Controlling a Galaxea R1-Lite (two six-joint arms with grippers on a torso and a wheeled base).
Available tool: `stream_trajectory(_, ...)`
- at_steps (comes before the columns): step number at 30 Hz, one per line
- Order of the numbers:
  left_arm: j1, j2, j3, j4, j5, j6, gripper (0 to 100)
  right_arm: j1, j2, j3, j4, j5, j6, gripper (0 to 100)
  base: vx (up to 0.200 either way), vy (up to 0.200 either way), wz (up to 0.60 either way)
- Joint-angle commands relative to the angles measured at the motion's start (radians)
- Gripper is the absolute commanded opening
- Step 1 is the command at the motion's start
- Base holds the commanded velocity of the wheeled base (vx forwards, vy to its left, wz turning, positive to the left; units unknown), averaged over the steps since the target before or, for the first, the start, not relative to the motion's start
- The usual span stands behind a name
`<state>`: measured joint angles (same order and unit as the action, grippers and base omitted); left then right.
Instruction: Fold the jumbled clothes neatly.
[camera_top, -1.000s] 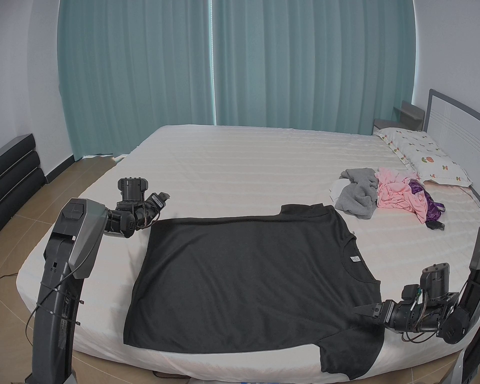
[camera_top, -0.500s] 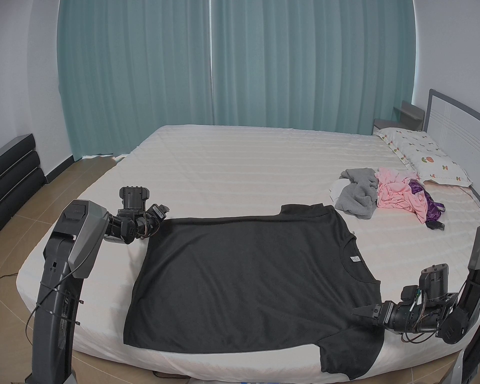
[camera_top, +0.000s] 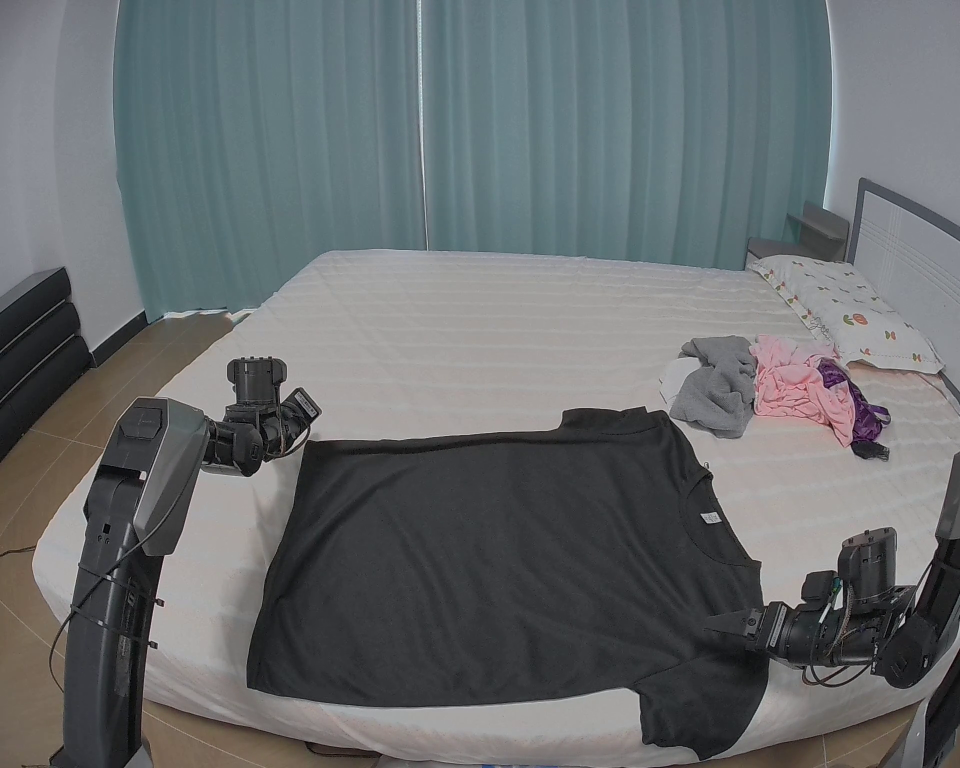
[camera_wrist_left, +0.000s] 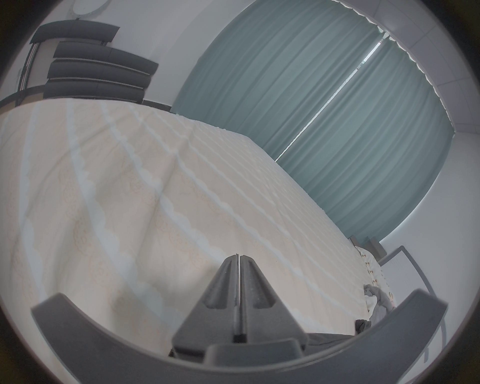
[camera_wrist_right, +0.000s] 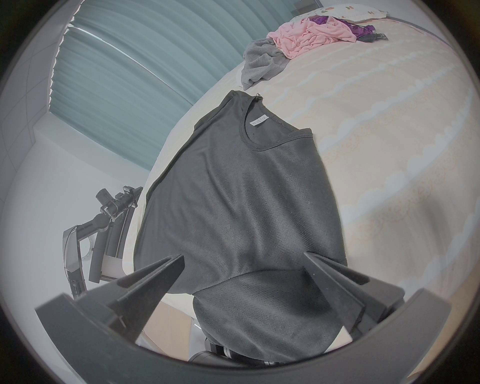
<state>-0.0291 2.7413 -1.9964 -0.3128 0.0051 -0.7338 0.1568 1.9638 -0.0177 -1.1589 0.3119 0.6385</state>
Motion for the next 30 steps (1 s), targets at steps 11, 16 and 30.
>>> stream_trajectory(11, 0.023, -0.031, 0.042, 0.003, -0.002, 0.011, 100, 0.000, 0.001, 0.010, -0.001, 0.001, 0.001, 100, 0.000, 0.000, 0.00)
stream_trajectory(16, 0.021, -0.075, 0.134, -0.003, -0.057, 0.013, 100, 0.001, 0.003, 0.012, 0.001, 0.001, 0.001, 100, 0.000, 0.000, 0.00)
stream_trajectory(30, 0.003, -0.086, 0.203, 0.001, -0.145, 0.022, 100, 0.004, 0.003, 0.012, 0.001, 0.001, 0.001, 100, 0.000, 0.000, 0.00)
